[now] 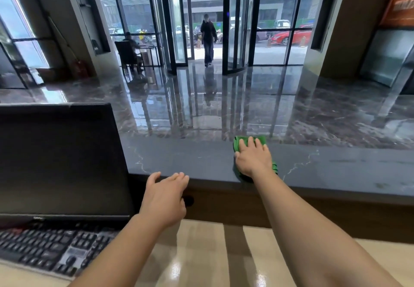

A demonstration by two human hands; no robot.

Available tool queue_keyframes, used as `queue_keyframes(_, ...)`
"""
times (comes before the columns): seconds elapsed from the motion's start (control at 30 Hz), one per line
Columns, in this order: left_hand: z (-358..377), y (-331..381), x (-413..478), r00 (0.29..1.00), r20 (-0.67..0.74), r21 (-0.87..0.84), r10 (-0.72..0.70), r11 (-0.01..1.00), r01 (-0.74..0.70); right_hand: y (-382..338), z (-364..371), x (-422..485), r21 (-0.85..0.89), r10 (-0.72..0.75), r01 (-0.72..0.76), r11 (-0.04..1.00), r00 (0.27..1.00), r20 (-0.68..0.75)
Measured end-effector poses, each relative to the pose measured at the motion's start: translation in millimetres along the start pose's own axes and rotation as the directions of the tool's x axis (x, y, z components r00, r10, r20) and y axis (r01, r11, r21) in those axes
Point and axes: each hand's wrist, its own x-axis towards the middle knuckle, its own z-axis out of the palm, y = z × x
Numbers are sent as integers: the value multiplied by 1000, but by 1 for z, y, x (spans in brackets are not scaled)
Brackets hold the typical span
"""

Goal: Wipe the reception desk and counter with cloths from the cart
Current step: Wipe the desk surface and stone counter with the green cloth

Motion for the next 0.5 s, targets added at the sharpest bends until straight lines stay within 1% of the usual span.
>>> queue_keyframes(0.17, -1, 4, 4, 1000, 3, 17, -14, 1000, 14, -72, 12, 11, -6, -156, 156, 988, 987, 40)
queue_keyframes(0.3, -5, 12, 7, 1000, -1, 82, -7, 997, 7, -119, 15, 8, -6, -322, 324, 946, 944, 76)
queue_keyframes(0.4, -6, 14, 8, 1000, 23, 108, -20, 994, 18, -120, 12, 10, 11, -404, 405, 914, 909, 107)
queue_keyframes(0.5, -9, 17, 10, 998, 53, 119, -43, 992, 37, -94, 8, 15, 23, -420, 420, 907, 899, 124)
